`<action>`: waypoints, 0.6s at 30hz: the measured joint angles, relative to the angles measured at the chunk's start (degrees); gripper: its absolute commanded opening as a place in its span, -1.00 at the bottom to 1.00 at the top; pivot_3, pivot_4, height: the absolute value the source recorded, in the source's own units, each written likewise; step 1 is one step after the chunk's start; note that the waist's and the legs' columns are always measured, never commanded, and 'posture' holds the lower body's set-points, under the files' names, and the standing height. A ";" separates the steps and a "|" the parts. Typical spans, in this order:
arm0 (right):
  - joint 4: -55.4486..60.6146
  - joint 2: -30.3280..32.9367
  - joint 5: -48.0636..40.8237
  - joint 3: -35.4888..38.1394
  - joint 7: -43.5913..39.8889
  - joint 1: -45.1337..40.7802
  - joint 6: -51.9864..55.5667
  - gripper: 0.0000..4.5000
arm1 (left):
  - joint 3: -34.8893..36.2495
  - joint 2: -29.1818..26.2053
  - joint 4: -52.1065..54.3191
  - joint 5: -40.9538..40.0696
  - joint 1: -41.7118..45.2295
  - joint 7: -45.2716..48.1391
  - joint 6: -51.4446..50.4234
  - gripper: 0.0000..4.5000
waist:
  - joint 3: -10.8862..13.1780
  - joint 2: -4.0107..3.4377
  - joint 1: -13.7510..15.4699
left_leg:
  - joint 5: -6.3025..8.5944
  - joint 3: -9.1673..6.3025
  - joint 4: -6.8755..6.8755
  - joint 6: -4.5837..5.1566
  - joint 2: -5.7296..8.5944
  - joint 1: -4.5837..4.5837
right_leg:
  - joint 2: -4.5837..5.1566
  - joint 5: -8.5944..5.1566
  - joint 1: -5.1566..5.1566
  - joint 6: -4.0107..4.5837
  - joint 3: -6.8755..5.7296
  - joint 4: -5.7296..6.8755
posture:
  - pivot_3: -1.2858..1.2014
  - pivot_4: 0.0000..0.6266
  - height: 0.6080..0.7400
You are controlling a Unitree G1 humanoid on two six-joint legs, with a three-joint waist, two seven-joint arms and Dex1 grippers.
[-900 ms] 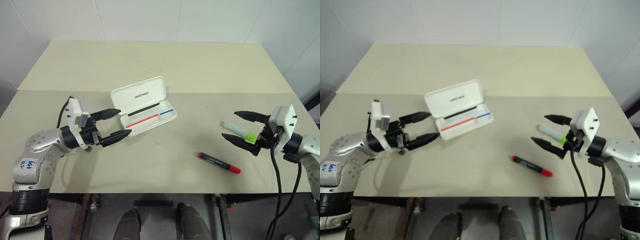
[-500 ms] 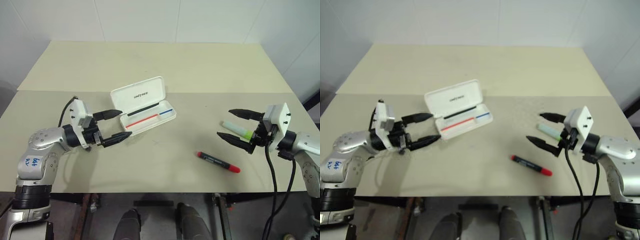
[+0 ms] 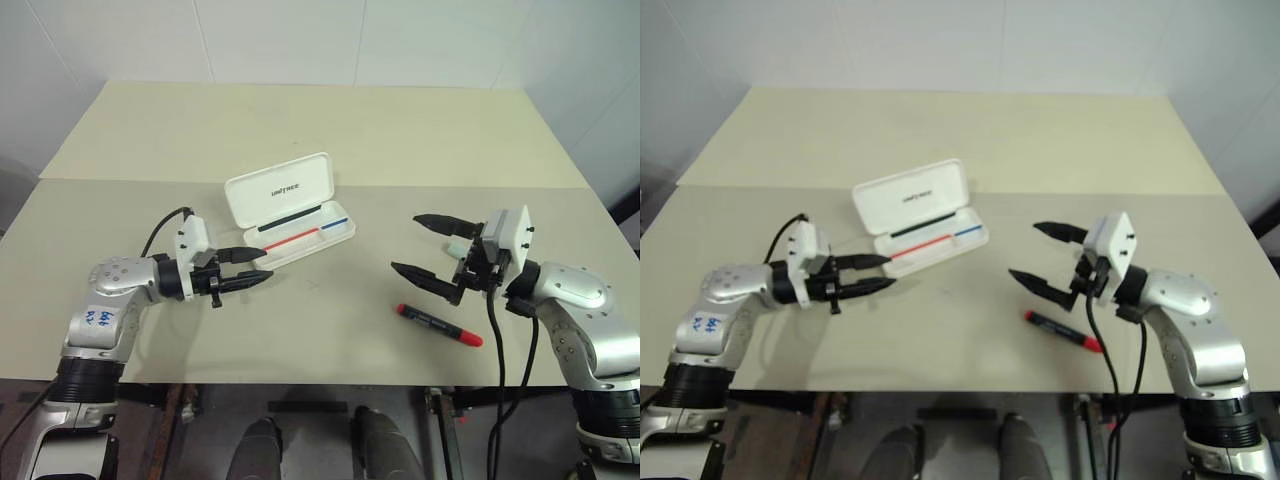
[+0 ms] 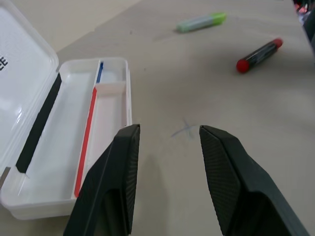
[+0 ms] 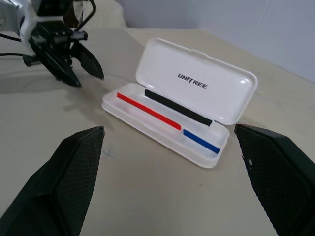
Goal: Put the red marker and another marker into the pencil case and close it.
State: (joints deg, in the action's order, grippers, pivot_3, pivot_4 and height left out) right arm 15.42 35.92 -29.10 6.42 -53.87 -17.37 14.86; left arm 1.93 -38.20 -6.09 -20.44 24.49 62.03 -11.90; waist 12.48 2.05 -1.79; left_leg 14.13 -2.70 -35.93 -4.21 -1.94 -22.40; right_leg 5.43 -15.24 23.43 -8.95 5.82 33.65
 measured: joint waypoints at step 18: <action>7.66 -3.02 0.13 -1.83 5.57 1.43 0.71 1.00 | -6.64 2.29 -16.13 8.53 10.90 2.90 6.99 -0.15 | 0.00 0.00 0.08 | 0.01 -0.01 0.03 0.01 0.00 0.00 | -0.01 0.12 0.05 -0.25 0.00 0.15 | 0.03 -0.52 1.00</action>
State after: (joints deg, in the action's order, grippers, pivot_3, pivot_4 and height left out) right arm 23.08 32.91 -28.97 4.59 -48.31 -15.95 15.57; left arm -4.70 -35.90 -22.22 -11.91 35.39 64.93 -4.91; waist 12.48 2.06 -1.71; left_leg 14.13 -2.71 -35.90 -4.20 -1.94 -22.41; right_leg 5.41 -15.11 23.48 -9.20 5.82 33.80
